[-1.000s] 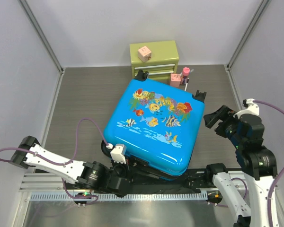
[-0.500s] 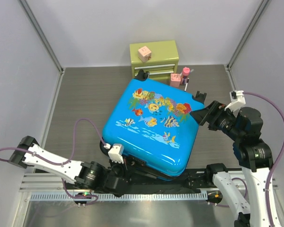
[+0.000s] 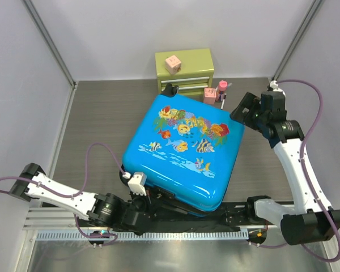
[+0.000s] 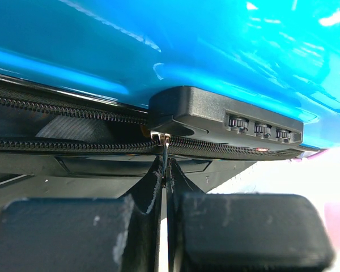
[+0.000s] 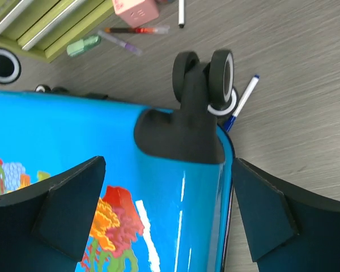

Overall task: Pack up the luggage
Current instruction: Zip the luggage at the center of the board.

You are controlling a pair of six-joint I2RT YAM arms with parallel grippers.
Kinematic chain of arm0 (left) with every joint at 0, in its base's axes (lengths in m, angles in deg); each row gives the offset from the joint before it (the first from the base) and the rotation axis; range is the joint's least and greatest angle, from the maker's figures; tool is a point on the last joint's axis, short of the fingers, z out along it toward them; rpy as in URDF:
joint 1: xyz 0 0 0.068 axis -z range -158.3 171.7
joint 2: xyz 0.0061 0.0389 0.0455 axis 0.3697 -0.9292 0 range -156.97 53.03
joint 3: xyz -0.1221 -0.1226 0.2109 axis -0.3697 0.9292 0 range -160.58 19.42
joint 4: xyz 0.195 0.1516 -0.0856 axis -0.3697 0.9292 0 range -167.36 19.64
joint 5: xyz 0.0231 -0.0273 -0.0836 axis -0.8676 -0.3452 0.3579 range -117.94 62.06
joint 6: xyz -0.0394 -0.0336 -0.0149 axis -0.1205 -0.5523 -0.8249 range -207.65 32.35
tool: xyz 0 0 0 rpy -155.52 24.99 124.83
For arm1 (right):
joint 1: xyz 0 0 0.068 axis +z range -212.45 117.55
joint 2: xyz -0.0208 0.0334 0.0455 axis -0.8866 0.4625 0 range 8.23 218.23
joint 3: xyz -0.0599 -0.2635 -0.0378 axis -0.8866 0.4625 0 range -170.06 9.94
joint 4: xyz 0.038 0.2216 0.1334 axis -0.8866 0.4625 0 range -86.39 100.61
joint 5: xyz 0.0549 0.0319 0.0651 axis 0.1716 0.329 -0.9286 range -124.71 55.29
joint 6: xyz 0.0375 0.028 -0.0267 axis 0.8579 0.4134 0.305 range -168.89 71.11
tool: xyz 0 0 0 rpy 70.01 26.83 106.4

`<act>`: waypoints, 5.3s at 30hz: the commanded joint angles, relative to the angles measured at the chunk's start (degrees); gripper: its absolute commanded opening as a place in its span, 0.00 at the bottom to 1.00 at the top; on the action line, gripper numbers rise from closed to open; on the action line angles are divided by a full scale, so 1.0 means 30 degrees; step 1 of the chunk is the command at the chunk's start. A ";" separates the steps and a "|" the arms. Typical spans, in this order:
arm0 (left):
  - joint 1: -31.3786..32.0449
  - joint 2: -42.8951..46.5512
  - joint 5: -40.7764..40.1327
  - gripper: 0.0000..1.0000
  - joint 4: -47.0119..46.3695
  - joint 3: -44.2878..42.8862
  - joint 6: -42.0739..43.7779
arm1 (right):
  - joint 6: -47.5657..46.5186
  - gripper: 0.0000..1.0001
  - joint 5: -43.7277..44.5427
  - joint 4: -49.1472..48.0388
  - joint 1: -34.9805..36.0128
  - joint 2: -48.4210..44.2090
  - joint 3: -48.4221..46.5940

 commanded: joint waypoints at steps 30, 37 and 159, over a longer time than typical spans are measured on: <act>-0.0241 -0.0385 -0.1573 0.00 -0.0650 0.1089 0.0678 | 0.0673 0.91 0.2435 -0.2317 0.0058 0.7721 -0.0906; -0.0241 -0.0385 -0.1544 0.00 -0.0591 0.1265 0.0384 | 0.0234 0.42 0.2200 -0.2405 0.0087 0.8484 -0.0908; -0.6921 0.2926 0.5344 0.42 -0.9298 0.2527 1.7230 | -0.4044 0.01 0.2434 -0.1292 -0.2901 0.7548 -0.1024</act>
